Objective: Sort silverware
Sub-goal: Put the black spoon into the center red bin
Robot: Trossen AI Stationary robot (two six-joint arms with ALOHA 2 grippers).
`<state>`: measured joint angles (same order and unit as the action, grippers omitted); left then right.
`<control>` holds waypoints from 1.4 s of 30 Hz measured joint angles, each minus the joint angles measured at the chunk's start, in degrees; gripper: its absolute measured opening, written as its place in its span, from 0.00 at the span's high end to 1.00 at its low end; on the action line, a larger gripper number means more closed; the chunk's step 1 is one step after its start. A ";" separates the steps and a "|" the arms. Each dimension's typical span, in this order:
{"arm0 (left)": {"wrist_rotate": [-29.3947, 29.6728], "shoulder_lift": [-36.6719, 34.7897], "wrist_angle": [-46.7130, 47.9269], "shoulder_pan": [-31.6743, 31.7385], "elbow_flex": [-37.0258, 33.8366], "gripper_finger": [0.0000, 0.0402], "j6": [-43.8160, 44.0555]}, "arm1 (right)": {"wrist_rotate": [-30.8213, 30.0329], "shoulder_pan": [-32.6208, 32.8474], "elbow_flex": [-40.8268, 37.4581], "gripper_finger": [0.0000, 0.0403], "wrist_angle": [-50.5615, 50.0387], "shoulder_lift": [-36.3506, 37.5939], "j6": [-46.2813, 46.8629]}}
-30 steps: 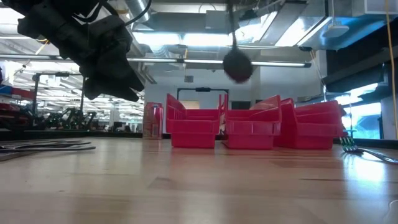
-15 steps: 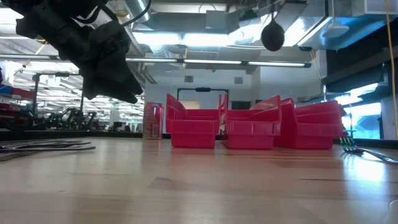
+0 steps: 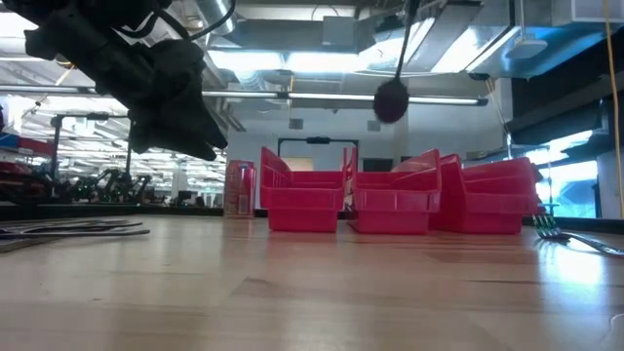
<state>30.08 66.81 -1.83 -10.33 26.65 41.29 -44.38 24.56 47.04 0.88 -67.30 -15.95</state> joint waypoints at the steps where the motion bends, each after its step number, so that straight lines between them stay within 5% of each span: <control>1: 0.55 0.00 -0.06 -0.02 0.00 0.58 0.38 | 2.10 -1.84 -0.69 1.00 -0.16 0.36 -0.90; 9: 5.00 0.00 0.38 -0.02 0.00 0.58 3.14 | 19.94 -14.34 -2.96 1.00 -1.14 0.44 -12.64; 19: 6.55 0.33 1.75 0.02 -0.06 0.58 9.15 | 31.05 -24.75 -4.95 1.00 -0.78 0.15 -24.04; 33: 8.57 0.33 2.37 3.44 -0.07 0.58 9.04 | 38.02 -32.32 -8.60 1.00 2.60 -0.55 -29.52; 42: 8.55 0.33 2.91 4.53 -0.04 0.58 9.13 | 40.02 -32.26 -8.67 1.00 5.37 -7.28 -32.67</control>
<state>38.63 67.13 1.08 -5.80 26.61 50.41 -4.35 -7.70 38.37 6.25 -74.58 -48.63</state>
